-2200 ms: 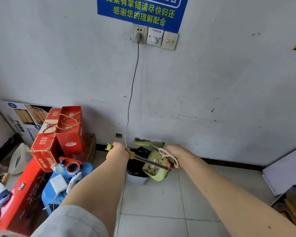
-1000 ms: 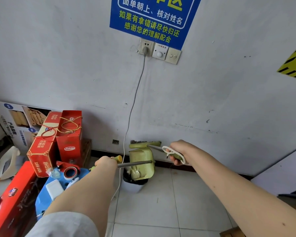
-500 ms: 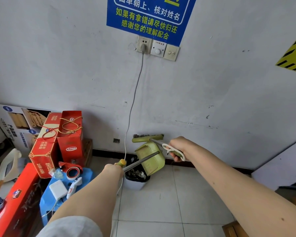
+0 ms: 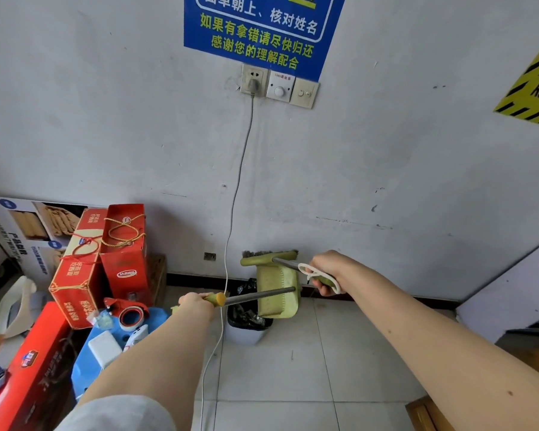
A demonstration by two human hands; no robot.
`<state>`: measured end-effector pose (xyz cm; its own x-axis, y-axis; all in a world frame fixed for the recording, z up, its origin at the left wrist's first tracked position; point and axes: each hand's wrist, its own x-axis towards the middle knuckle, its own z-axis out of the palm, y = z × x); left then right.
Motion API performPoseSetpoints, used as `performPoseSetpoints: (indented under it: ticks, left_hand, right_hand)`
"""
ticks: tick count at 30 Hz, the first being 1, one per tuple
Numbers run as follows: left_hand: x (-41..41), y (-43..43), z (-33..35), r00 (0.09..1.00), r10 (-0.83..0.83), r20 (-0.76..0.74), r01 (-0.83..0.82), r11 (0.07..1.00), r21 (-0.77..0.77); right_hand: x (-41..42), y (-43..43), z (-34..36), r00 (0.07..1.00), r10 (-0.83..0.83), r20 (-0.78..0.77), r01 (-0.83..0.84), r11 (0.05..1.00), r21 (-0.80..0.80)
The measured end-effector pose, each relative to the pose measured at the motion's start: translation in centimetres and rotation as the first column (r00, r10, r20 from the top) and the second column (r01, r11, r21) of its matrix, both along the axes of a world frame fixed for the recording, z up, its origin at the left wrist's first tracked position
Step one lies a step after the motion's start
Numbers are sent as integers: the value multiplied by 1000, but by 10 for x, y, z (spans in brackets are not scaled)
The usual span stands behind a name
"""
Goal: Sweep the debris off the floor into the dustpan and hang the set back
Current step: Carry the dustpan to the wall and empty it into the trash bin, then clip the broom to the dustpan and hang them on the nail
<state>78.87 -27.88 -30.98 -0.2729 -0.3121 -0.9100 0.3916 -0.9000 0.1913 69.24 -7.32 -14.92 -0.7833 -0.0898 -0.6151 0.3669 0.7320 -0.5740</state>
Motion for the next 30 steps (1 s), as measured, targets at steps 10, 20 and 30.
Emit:
performPoseSetpoints:
  ticks: [10, 20, 30]
  left_hand:
    - [-20, 2, 12, 873, -463, 153, 478, 754, -450]
    - [-42, 29, 41, 643, -707, 293, 636, 281, -718]
    - [-63, 52, 66, 397, -681, 615, 689, -221, -690]
  right_hand:
    - [-8, 31, -7, 998, -59, 25, 59, 998, -24]
    - [0, 69, -19, 971, -208, 118, 224, 964, -143]
    - [-6, 62, -13, 850, -350, 394, 513, 720, -467]
